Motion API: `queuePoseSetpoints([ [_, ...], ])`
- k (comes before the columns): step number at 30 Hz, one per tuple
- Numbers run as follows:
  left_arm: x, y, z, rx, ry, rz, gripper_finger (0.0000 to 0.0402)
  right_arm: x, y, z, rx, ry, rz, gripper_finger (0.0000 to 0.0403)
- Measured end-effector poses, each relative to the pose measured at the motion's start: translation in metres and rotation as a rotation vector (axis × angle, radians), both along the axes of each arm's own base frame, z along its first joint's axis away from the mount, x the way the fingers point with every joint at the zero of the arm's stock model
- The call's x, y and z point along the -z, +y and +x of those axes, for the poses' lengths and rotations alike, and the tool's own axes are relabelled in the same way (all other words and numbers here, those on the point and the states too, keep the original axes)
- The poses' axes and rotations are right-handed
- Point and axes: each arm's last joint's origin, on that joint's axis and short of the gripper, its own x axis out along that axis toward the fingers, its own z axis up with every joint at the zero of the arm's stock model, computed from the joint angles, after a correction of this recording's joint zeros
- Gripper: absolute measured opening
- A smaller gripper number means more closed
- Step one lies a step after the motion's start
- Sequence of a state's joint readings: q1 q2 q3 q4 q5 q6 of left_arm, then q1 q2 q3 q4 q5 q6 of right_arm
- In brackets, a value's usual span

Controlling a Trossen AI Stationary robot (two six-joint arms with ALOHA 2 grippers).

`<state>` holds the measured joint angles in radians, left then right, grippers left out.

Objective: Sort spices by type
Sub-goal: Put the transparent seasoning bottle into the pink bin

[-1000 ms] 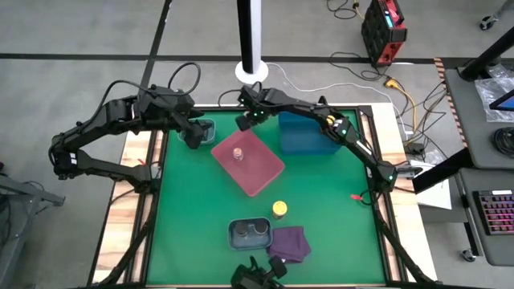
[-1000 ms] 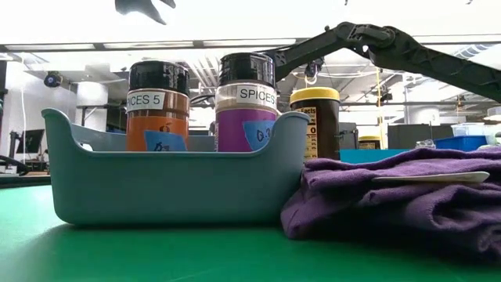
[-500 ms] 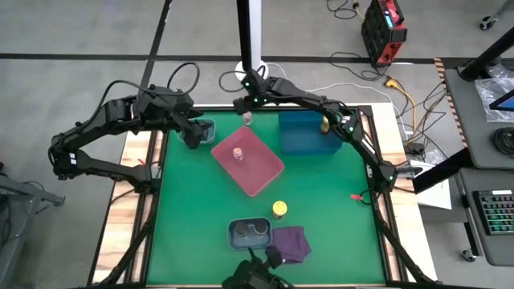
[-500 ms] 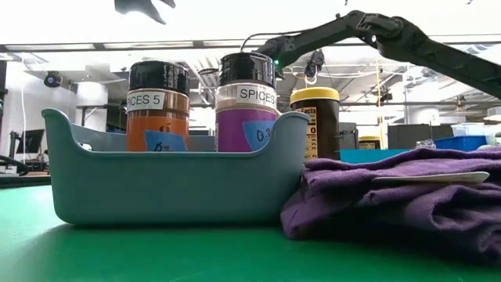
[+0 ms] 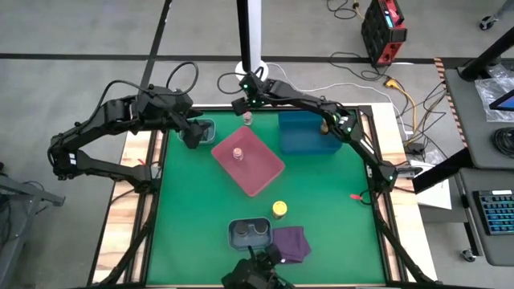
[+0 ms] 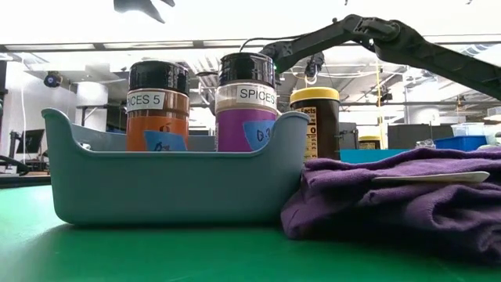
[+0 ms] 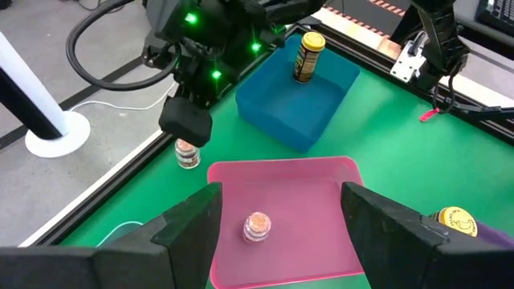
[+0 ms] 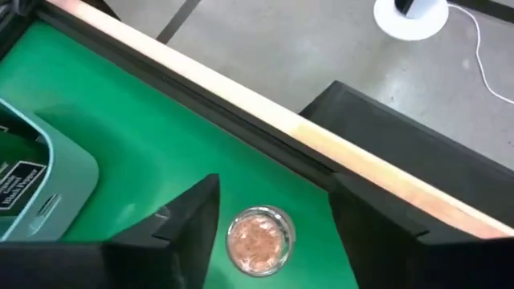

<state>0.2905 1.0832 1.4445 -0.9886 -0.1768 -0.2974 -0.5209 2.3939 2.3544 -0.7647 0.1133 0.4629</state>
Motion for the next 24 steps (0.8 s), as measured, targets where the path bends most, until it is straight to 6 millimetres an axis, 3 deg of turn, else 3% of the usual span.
queuePoseSetpoints([
  [9, 0.0, 0.0, 0.0, 0.0, 0.001, 0.0, 0.0238, 0.008, 0.004, -0.001, 0.027, 0.01, 0.056, 0.0269],
  [24, 0.0, 0.0, 0.0, 0.0, 0.0, 0.0, 0.0238, 0.037, 0.015, 0.005, -0.001, 0.016, 0.09, 0.0246],
])
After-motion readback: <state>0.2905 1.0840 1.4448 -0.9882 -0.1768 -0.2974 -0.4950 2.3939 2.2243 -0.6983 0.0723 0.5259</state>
